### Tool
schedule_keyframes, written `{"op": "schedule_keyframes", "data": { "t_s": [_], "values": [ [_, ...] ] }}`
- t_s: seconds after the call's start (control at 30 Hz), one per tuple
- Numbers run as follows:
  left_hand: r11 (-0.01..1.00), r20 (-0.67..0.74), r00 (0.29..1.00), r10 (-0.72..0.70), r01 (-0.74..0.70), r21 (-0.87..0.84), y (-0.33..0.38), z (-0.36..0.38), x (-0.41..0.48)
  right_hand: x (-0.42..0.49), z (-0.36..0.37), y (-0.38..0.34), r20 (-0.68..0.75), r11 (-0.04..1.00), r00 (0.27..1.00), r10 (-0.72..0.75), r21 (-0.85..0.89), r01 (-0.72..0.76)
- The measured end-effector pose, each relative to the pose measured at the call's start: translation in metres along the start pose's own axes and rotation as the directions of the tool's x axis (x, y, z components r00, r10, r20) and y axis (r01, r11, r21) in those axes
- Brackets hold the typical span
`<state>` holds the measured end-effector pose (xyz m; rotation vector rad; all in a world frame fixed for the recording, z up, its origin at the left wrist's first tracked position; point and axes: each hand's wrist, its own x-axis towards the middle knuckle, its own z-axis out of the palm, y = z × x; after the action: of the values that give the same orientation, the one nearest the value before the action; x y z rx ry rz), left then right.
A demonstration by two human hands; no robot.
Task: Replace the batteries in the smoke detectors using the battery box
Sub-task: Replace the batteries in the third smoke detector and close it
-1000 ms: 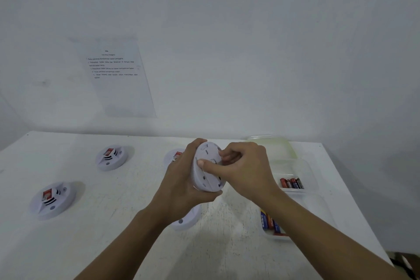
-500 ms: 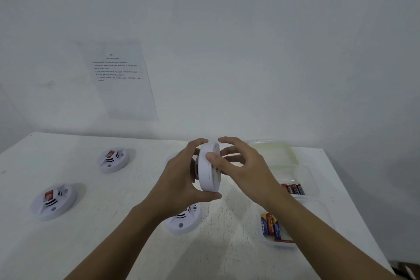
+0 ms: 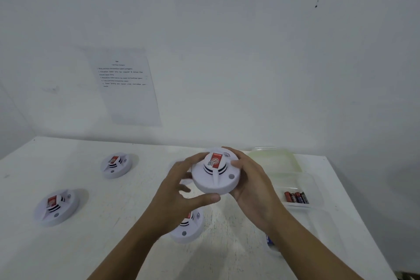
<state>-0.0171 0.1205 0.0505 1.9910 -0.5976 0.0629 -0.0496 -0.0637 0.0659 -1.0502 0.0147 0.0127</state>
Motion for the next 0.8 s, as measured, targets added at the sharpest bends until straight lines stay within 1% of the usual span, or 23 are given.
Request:
{"op": "schedule_keyframes", "data": {
  "t_s": [0.07, 0.13, 0.23, 0.33, 0.4, 0.53, 0.6, 0.67, 0.73, 0.8],
  "values": [
    [0.993, 0.027, 0.998, -0.048, 0.05, -0.106, 0.002, -0.001, -0.004, -0.001, 0.001, 0.0, 0.031, 0.999, 0.999, -0.028, 0.031, 0.027],
    [0.97, 0.045, 0.995, -0.085, 0.093, -0.223, 0.005, -0.003, -0.008, -0.001, 0.002, 0.001, 0.05, 0.998, 0.997, -0.061, 0.003, 0.061],
    [0.919, 0.051, 0.987, -0.151, 0.159, -0.361, 0.012, -0.008, -0.014, -0.001, 0.003, 0.005, 0.015, 0.995, 0.996, -0.085, -0.049, 0.085],
    [0.882, 0.064, 0.982, -0.176, 0.186, -0.433, 0.013, -0.011, -0.016, -0.001, 0.008, 0.011, -0.021, 0.995, 0.995, -0.096, -0.031, 0.095],
    [0.857, 0.047, 0.981, -0.186, 0.185, -0.48, 0.012, -0.013, -0.017, -0.003, 0.014, 0.016, -0.025, 0.994, 0.994, -0.105, -0.014, 0.105],
    [0.845, 0.028, 0.985, -0.172, 0.162, -0.51, 0.004, -0.017, -0.021, -0.006, 0.027, 0.032, -0.012, 0.992, 0.992, -0.122, -0.018, 0.122],
    [0.841, 0.023, 0.98, -0.197, 0.181, -0.51, -0.004, -0.021, -0.024, -0.005, 0.032, 0.042, -0.001, 0.989, 0.992, -0.125, -0.074, 0.125],
    [0.844, 0.052, 0.974, -0.22, 0.217, -0.491, -0.014, -0.028, -0.027, -0.003, 0.037, 0.051, 0.008, 0.973, 0.991, -0.134, -0.187, 0.133],
    [0.854, 0.082, 0.97, -0.227, 0.239, -0.463, -0.026, -0.04, -0.03, 0.0, 0.043, 0.058, 0.005, 0.929, 0.988, -0.156, -0.34, 0.148],
    [0.872, 0.096, 0.97, -0.224, 0.243, -0.424, -0.036, -0.057, -0.033, 0.003, 0.049, 0.066, 0.013, 0.887, 0.988, -0.152, -0.44, 0.142]
  ]
}}
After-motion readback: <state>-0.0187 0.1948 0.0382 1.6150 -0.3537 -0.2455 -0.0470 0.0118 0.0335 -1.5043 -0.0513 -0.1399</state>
